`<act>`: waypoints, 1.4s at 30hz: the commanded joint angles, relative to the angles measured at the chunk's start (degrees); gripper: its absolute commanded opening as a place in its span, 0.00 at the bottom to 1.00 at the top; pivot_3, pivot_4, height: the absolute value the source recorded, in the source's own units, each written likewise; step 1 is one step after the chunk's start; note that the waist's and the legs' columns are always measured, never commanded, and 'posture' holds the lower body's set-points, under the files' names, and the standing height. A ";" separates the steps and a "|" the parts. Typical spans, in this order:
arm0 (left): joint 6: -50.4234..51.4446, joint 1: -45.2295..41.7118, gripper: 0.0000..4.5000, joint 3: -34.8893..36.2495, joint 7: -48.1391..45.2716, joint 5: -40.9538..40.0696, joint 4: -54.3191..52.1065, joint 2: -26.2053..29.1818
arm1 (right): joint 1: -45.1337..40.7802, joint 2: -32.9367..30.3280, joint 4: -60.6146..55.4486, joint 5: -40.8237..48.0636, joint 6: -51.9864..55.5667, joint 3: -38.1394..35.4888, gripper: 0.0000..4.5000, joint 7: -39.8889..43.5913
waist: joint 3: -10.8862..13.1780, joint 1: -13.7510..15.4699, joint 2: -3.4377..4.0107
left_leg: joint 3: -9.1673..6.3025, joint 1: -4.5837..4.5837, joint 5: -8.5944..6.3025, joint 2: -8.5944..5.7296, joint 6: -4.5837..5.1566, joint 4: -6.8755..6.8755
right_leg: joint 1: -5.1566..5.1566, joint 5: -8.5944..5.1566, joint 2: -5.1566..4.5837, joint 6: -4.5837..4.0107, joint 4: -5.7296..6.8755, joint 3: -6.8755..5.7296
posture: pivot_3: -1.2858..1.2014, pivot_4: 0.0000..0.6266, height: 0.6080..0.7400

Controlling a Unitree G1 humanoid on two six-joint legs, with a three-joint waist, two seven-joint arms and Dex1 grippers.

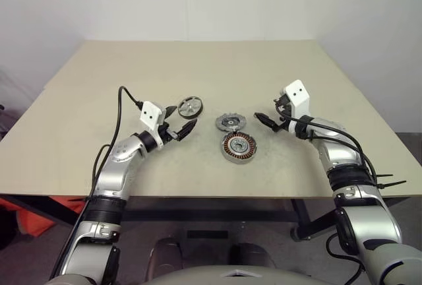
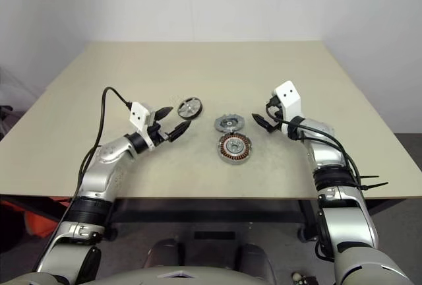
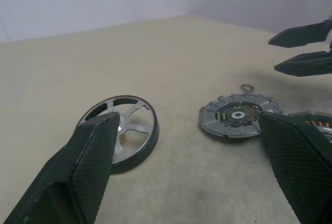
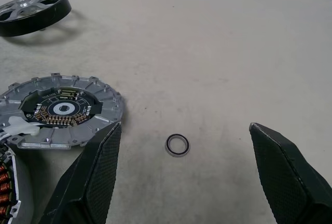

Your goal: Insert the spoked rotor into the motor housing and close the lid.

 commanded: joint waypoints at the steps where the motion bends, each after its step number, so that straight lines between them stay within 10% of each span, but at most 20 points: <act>1: -0.77 -0.83 1.00 -0.17 -0.12 0.25 -2.53 0.18 | -1.15 -0.57 -0.94 0.51 -0.47 -1.35 0.99 -0.19 | 0.00 0.00 0.00 | 0.00 0.00 0.00 0.00 0.00 0.00 | 0.00 0.00 0.00 0.00 0.00 0.00 | 0.52 0.00 1.00; 20: -0.43 -0.18 1.00 0.65 0.81 0.49 -2.49 0.57 | -0.97 1.23 -2.33 -1.15 1.44 -0.34 0.99 -5.80 | 0.00 -0.04 0.00 | 0.00 0.01 0.00 0.00 0.00 -0.01 | 0.00 0.00 0.01 0.00 0.00 0.00 | 0.52 0.00 1.00; 42: 0.41 1.75 1.00 0.51 2.96 1.09 -5.53 0.79 | -13.01 9.27 23.58 -4.63 -1.31 -0.91 0.99 -19.74 | 0.01 -0.10 0.03 | 0.00 -0.08 0.10 0.00 -0.19 -0.01 | -0.11 0.01 0.00 -0.02 0.04 0.00 | 0.52 0.00 1.00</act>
